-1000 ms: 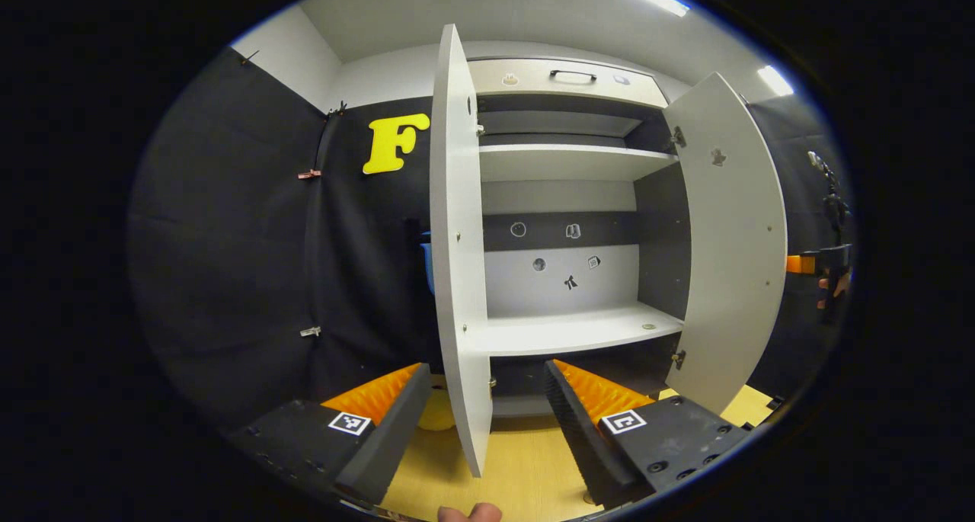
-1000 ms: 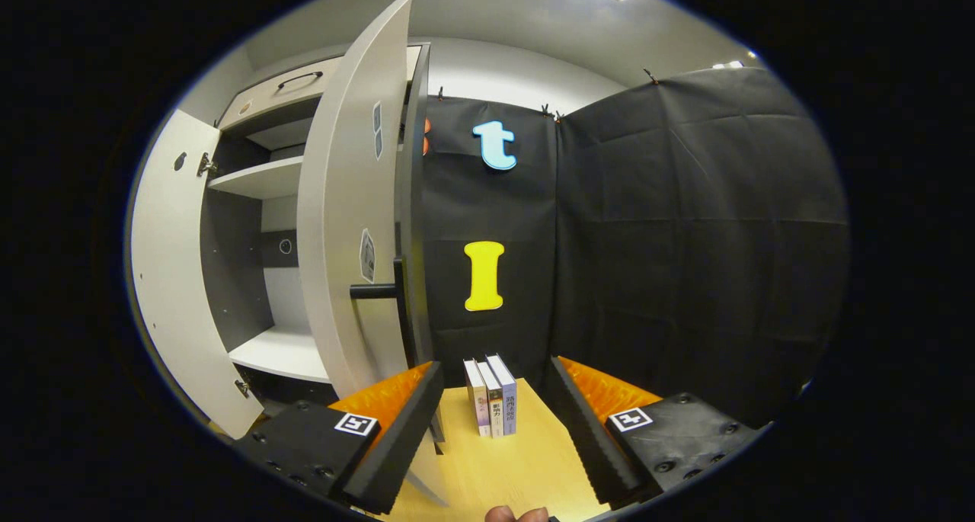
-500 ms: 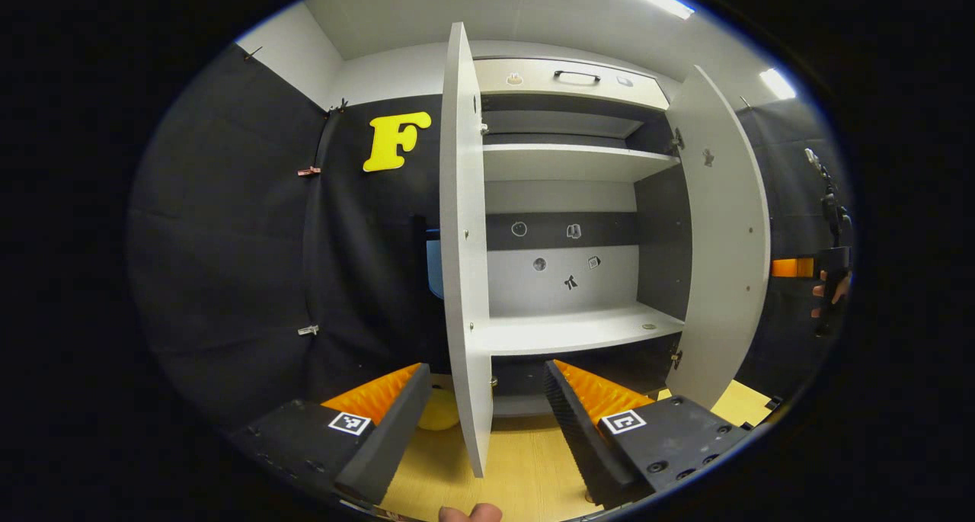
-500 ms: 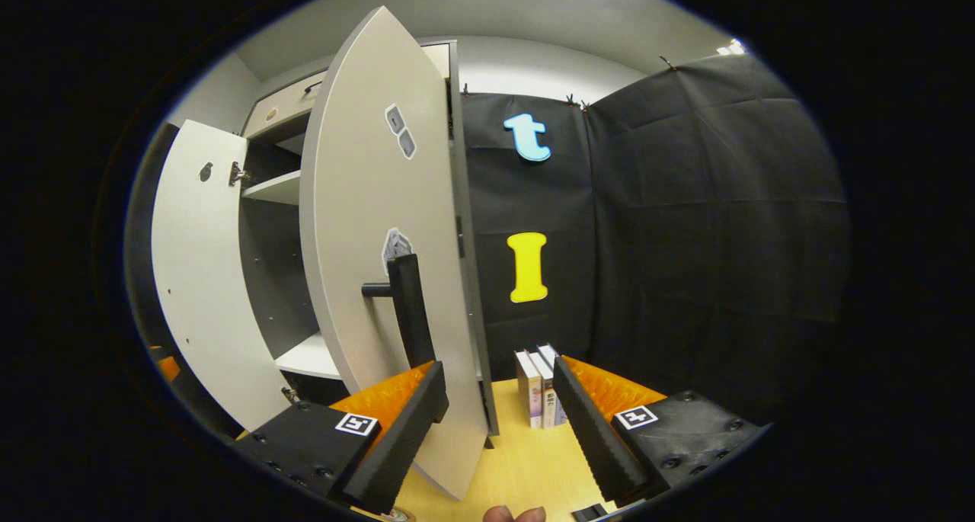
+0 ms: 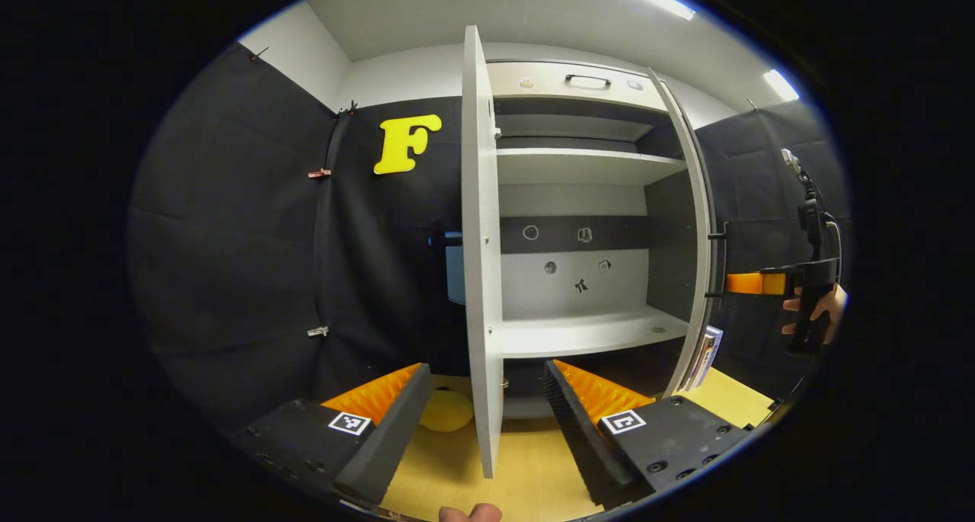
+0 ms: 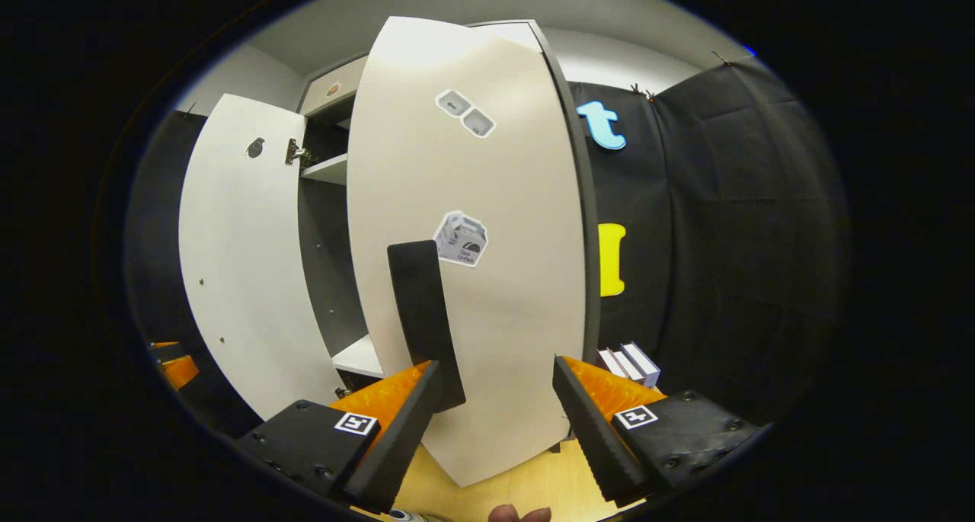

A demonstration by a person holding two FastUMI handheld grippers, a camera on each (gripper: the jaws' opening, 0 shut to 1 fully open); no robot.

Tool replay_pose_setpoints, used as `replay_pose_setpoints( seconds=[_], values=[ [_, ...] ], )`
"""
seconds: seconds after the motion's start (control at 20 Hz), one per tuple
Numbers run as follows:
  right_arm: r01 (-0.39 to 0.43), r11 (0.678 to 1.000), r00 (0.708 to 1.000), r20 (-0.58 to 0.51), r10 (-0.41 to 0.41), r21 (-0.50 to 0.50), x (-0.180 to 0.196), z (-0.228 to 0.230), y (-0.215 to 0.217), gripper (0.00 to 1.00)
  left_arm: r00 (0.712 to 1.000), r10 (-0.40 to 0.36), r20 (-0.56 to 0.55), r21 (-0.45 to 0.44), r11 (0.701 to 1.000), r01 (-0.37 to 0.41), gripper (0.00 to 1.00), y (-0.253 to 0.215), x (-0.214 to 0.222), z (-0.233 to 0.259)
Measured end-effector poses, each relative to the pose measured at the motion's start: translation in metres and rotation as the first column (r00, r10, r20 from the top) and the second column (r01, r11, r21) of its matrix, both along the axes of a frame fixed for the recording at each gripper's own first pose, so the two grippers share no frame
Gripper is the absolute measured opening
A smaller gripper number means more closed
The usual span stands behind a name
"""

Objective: Grasp the bottle in the cabinet with the left hand and place it on the coaster, then close the right door with the right hand and the left door with the left hand.

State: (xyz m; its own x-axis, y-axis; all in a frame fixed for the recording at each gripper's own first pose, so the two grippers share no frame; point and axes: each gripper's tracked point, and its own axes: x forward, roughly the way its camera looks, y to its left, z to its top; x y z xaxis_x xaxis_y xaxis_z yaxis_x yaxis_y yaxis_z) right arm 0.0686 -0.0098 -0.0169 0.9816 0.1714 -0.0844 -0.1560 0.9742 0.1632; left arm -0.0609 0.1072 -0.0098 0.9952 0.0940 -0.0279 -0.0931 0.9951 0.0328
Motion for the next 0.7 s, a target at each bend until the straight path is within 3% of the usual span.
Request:
replay_pose_setpoints(
  seconds=[0.2, 0.7],
  values=[
    [-0.023, 1.000, 1.000, 0.000, 0.023, 0.020, 0.015, -0.001, 0.017, 0.97, 1.000, 0.030, 0.002, -0.025, 0.999, -0.030, 0.94, 0.016, -0.001, 0.004],
    [-0.024, 0.999, 0.999, 0.033, 0.025, -0.035, 0.054, 0.001, 0.048, 0.97, 0.995, 0.094, -0.020, -0.035, 0.995, -0.095, 0.94, 0.052, 0.003, 0.001]
  ],
)
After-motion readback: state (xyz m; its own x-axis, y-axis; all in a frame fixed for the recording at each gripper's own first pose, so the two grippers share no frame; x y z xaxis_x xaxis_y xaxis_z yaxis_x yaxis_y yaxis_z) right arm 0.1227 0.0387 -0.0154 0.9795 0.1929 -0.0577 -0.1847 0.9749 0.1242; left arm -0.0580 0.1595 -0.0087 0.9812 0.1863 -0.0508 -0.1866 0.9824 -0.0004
